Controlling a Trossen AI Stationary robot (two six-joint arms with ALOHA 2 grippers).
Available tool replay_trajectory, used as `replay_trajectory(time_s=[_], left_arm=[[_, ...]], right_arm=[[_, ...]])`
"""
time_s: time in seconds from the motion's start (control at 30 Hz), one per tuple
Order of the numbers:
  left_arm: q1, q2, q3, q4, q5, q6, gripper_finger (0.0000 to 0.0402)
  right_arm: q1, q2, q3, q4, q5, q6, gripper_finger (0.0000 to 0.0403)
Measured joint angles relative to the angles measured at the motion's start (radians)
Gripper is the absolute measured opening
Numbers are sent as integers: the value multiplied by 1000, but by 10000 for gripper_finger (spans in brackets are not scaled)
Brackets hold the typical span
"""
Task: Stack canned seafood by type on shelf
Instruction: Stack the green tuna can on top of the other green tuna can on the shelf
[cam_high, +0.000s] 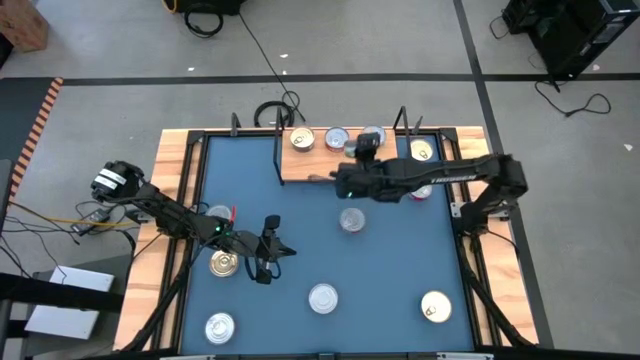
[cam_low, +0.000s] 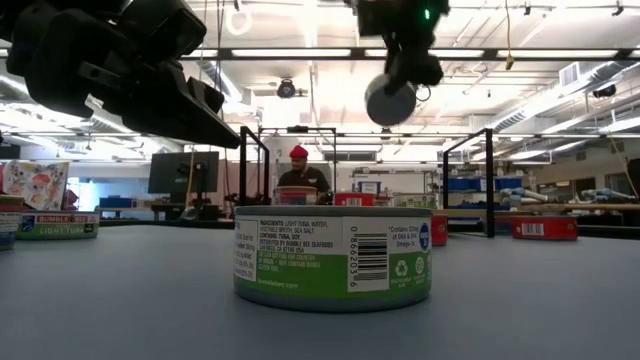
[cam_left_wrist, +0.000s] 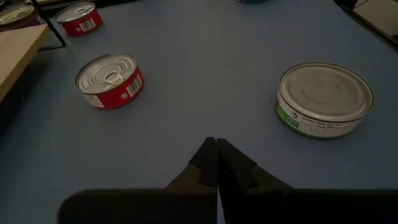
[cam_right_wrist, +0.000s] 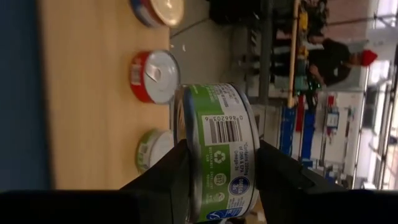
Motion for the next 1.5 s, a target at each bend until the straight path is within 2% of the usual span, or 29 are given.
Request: replay_trajectory(time_s=[0.23,0.37,0.43,0.8,1.5], left_arm=[[2,0,0,5,-1,3,1],[2,0,0,5,-5,3,1],[2,0,0,5,-5,4,1],[2,0,0,3,-7,1,1],[2,0,0,1,-7,-8,1]], right_arm=[[-174,-105,-313,479,-20,-270,148],[-245,-104,-428,722,-100,-408,148],[-271,-95,-463,777,-108,-436,148],[-362,-89,-508,809,-148,-438,148],[-433,-89,-508,815,-233,-412,148]])
